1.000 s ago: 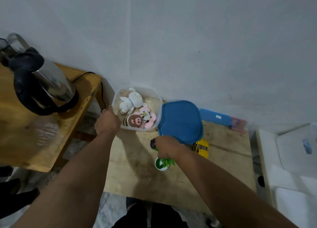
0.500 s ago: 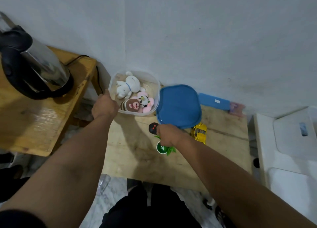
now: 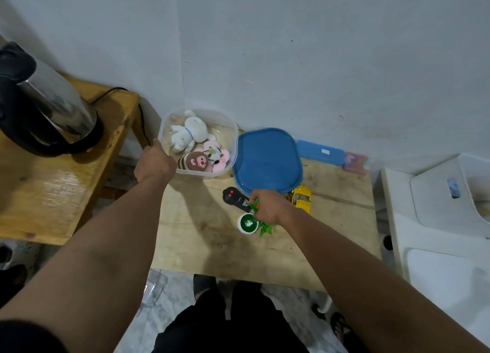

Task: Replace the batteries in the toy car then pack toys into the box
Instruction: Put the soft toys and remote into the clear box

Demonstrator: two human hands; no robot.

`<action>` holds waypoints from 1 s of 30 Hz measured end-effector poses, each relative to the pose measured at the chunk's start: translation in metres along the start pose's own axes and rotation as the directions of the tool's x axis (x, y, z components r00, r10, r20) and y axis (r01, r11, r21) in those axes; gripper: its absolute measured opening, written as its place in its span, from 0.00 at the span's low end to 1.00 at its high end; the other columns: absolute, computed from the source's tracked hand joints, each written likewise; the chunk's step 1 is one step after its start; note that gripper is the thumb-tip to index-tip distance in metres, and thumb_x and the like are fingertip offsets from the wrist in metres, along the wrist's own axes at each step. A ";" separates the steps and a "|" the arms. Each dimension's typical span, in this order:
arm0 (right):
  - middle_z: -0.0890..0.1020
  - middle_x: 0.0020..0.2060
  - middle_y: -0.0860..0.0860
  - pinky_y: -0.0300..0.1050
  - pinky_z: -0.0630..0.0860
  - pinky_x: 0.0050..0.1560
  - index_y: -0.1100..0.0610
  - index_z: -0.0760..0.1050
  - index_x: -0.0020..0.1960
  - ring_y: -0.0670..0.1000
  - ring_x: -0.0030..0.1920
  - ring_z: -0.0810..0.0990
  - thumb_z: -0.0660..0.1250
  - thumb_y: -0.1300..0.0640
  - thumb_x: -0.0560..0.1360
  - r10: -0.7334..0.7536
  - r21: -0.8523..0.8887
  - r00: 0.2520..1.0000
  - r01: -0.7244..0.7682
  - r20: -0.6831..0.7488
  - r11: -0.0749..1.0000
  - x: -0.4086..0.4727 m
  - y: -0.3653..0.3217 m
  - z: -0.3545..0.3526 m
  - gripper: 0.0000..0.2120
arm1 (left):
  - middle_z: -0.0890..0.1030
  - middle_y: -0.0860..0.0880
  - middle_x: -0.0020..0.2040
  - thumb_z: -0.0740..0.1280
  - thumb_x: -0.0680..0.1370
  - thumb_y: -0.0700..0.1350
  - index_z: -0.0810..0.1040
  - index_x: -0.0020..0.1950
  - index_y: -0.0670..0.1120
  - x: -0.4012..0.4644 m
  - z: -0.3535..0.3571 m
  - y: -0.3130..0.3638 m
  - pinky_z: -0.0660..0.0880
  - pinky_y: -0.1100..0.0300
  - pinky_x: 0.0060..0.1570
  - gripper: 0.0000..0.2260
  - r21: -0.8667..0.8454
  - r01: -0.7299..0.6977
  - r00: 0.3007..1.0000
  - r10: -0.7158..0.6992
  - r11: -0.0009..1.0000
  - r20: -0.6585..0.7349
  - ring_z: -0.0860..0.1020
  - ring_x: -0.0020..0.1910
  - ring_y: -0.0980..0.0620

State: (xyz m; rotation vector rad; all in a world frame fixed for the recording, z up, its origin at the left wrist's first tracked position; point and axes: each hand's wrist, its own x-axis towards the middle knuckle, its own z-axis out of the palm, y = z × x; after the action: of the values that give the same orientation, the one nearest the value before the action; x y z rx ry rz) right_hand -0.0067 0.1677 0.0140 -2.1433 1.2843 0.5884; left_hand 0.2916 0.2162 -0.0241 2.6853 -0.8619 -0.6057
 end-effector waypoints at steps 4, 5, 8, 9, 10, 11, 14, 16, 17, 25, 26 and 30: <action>0.79 0.50 0.52 0.42 0.70 0.41 0.51 0.76 0.61 0.52 0.45 0.77 0.75 0.61 0.70 0.010 0.047 1.000 -0.009 -0.016 0.999 0.001 0.001 0.001 0.21 | 0.78 0.41 0.65 0.67 0.81 0.44 0.67 0.77 0.47 0.002 0.002 0.000 0.81 0.40 0.56 0.25 -0.002 0.000 1.000 0.000 1.000 -0.006 0.79 0.62 0.36; 0.78 0.49 0.51 0.42 0.69 0.40 0.50 0.76 0.61 0.52 0.45 0.77 0.75 0.61 0.70 0.011 0.049 1.000 -0.010 -0.016 0.999 0.001 0.000 0.001 0.21 | 0.78 0.41 0.65 0.67 0.80 0.44 0.67 0.77 0.47 0.002 0.002 0.001 0.81 0.40 0.56 0.25 -0.004 0.002 1.000 -0.002 1.000 -0.008 0.79 0.62 0.36; 0.78 0.48 0.51 0.41 0.68 0.38 0.50 0.75 0.61 0.51 0.44 0.76 0.75 0.61 0.71 0.006 0.030 1.000 -0.005 -0.014 1.000 0.001 -0.003 0.003 0.21 | 0.78 0.41 0.65 0.68 0.80 0.44 0.68 0.76 0.47 0.002 0.003 0.001 0.81 0.39 0.55 0.25 -0.011 0.008 1.000 -0.008 1.000 -0.014 0.80 0.62 0.36; 0.79 0.50 0.51 0.42 0.68 0.39 0.50 0.75 0.61 0.51 0.44 0.76 0.75 0.61 0.71 0.002 0.016 1.000 -0.002 -0.017 1.000 0.001 -0.004 0.004 0.21 | 0.78 0.41 0.65 0.68 0.80 0.44 0.68 0.77 0.47 0.001 0.003 0.001 0.81 0.39 0.55 0.25 -0.011 0.009 1.000 -0.010 1.000 -0.015 0.80 0.62 0.36; 0.80 0.51 0.51 0.42 0.68 0.39 0.49 0.75 0.61 0.51 0.44 0.76 0.75 0.61 0.71 0.002 0.003 1.000 -0.002 -0.020 1.000 0.002 -0.005 0.004 0.21 | 0.78 0.41 0.66 0.68 0.80 0.43 0.67 0.77 0.47 0.001 0.004 0.001 0.81 0.39 0.55 0.25 -0.010 0.011 1.000 -0.012 1.000 -0.014 0.80 0.62 0.36; 0.81 0.52 0.51 0.42 0.68 0.38 0.49 0.75 0.61 0.51 0.44 0.75 0.75 0.61 0.71 0.003 -0.012 1.000 -0.004 -0.023 1.000 0.002 -0.006 0.005 0.21 | 0.78 0.41 0.67 0.68 0.80 0.43 0.67 0.78 0.48 0.001 0.004 0.001 0.81 0.39 0.56 0.26 -0.011 0.014 1.000 -0.014 1.000 -0.014 0.79 0.63 0.36; 0.80 0.54 0.52 0.43 0.69 0.40 0.50 0.74 0.62 0.53 0.47 0.76 0.74 0.60 0.71 -0.003 -0.071 1.000 0.001 -0.030 0.997 0.003 -0.010 0.008 0.22 | 0.77 0.41 0.68 0.67 0.81 0.44 0.66 0.79 0.48 0.001 0.003 0.001 0.81 0.39 0.57 0.26 -0.012 0.019 1.000 -0.019 1.000 -0.009 0.79 0.64 0.37; 0.80 0.54 0.52 0.45 0.72 0.43 0.50 0.73 0.62 0.54 0.50 0.78 0.73 0.59 0.72 -0.013 -0.128 0.999 0.008 -0.038 0.992 0.003 -0.013 0.011 0.21 | 0.77 0.41 0.67 0.67 0.81 0.44 0.67 0.78 0.47 0.000 0.003 0.002 0.81 0.39 0.57 0.25 -0.015 0.021 1.000 -0.021 1.000 -0.007 0.79 0.64 0.37; 0.80 0.54 0.52 0.46 0.74 0.45 0.50 0.73 0.62 0.55 0.51 0.79 0.73 0.58 0.72 -0.017 -0.160 0.999 0.010 -0.044 0.987 0.002 -0.014 0.013 0.20 | 0.77 0.41 0.67 0.68 0.81 0.44 0.67 0.78 0.47 0.000 0.002 0.003 0.81 0.39 0.57 0.25 -0.016 0.022 1.000 -0.022 1.000 -0.005 0.79 0.64 0.37; 0.81 0.50 0.52 0.48 0.73 0.41 0.50 0.74 0.59 0.57 0.48 0.81 0.66 0.62 0.72 -0.085 -0.322 0.988 0.039 -0.127 0.946 -0.004 -0.027 0.031 0.17 | 0.77 0.40 0.68 0.67 0.82 0.44 0.66 0.78 0.47 -0.003 0.000 0.007 0.80 0.40 0.58 0.25 -0.012 0.031 1.000 -0.031 0.999 -0.003 0.79 0.65 0.36; 0.81 0.50 0.53 0.48 0.69 0.40 0.52 0.74 0.60 0.57 0.49 0.81 0.66 0.63 0.73 -0.103 -0.330 0.985 0.053 -0.136 0.942 -0.005 -0.027 0.032 0.17 | 0.77 0.40 0.68 0.67 0.82 0.44 0.67 0.77 0.47 -0.003 0.000 0.006 0.81 0.40 0.57 0.24 -0.011 0.029 1.000 -0.029 1.000 -0.004 0.79 0.64 0.36; 0.80 0.55 0.56 0.48 0.65 0.41 0.55 0.74 0.62 0.58 0.53 0.80 0.66 0.64 0.75 -0.149 -0.341 0.978 0.091 -0.147 0.935 -0.010 -0.027 0.033 0.16 | 0.78 0.40 0.66 0.67 0.81 0.45 0.68 0.76 0.46 -0.002 -0.001 0.005 0.81 0.40 0.56 0.23 -0.011 0.023 1.000 -0.023 1.000 -0.005 0.80 0.62 0.37</action>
State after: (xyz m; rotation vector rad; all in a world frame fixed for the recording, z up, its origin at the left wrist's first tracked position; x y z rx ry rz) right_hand 0.0102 0.2057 0.0022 -2.5808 1.1967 0.6180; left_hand 0.2881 0.2130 -0.0212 2.6892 -0.8247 -0.6061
